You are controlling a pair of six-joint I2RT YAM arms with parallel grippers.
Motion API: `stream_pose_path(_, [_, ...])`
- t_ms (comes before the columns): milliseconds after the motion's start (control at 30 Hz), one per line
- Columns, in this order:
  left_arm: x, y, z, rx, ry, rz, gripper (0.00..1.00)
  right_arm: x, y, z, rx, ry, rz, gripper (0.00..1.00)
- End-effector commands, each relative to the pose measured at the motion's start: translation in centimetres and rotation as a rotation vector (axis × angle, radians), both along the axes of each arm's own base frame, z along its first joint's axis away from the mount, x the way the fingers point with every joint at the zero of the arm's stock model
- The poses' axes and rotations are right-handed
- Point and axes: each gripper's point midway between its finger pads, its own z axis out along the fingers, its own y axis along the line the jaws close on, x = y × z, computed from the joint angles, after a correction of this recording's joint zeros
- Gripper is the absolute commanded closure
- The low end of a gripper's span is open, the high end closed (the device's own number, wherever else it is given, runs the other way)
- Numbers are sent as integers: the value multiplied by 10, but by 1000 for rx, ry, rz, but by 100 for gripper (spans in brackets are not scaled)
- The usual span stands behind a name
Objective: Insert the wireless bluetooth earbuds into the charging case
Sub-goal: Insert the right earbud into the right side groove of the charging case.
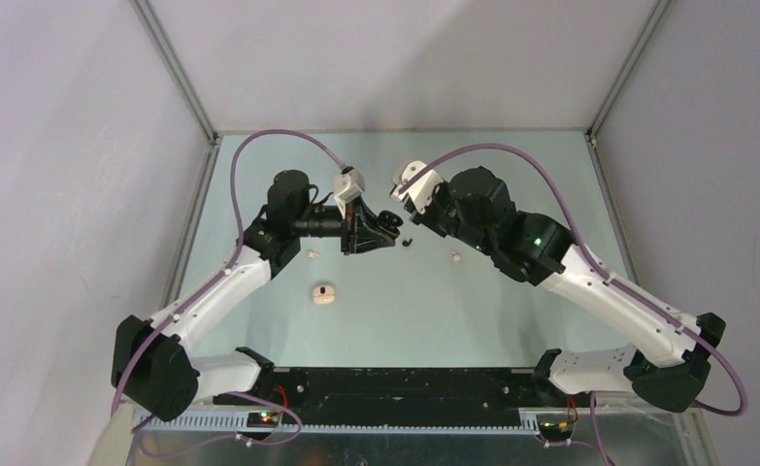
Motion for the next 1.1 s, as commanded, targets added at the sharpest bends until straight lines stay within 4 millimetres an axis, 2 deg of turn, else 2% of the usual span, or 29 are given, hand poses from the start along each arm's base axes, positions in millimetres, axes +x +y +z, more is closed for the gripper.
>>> stream_pose_path(0, [5, 3, 20, -25, -196, -13, 100, -20, -1, 29, -45, -38, 113, 79])
stream_pose_path(100, [11, 2, 30, -20, -208, -2, 100, -28, -2, 31, -85, -29, 147, 78])
stream_pose_path(233, [17, -2, 44, -80, -213, 28, 100, -37, 0, 44, -85, -46, 177, 78])
stream_pose_path(267, [19, -4, 54, -116, -245, 29, 100, -40, 1, 46, -89, -53, 187, 78])
stream_pose_path(300, [17, -6, 53, -134, -200, 28, 100, -41, 1, 48, -95, -59, 190, 78])
stream_pose_path(333, [17, -7, 65, -180, -245, 24, 100, -42, 2, 50, -97, -61, 196, 78])
stream_pose_path(367, [14, -8, 64, -200, -190, 24, 100, -44, 2, 52, -97, -60, 204, 78])
stream_pose_path(400, [14, -8, 76, -246, -232, 26, 100, -46, 2, 53, -96, -58, 209, 78])
stream_pose_path(433, [12, -8, 75, -263, -198, 28, 100, -48, 3, 56, -92, -54, 220, 78])
stream_pose_path(467, [12, -7, 86, -304, -240, 36, 100, -49, 3, 57, -88, -53, 225, 78])
stream_pose_path(533, [12, -5, 83, -348, -220, 60, 100, -52, 3, 61, -81, -51, 237, 78])
stream_pose_path(567, [9, -3, 94, -401, -293, 54, 100, -53, 4, 62, -81, -52, 242, 78])
stream_pose_path(600, [7, -1, 80, -412, -261, 64, 100, -53, 4, 62, -80, -53, 242, 78])
stream_pose_path(633, [3, 2, 90, -465, -333, 60, 100, -52, 4, 63, -79, -56, 237, 78])
stream_pose_path(900, [9, 8, 66, -484, -321, 144, 100, -35, 12, 53, -152, -170, 164, 78])
stream_pose_path(933, [9, 8, 61, -473, -313, 145, 100, -31, 11, 43, -193, -185, 143, 78])
stream_pose_path(967, [9, 7, 57, -461, -308, 141, 100, -29, 17, 46, -178, -213, 137, 78])
stream_pose_path(1000, [9, 7, 53, -455, -300, 141, 100, -25, 16, 37, -215, -229, 112, 78])
stream_pose_path(1033, [8, 7, 52, -453, -296, 134, 100, -23, 23, 39, -197, -255, 104, 78])
stream_pose_path(1067, [6, 7, 50, -453, -293, 128, 100, -20, 24, 33, -214, -272, 85, 78])
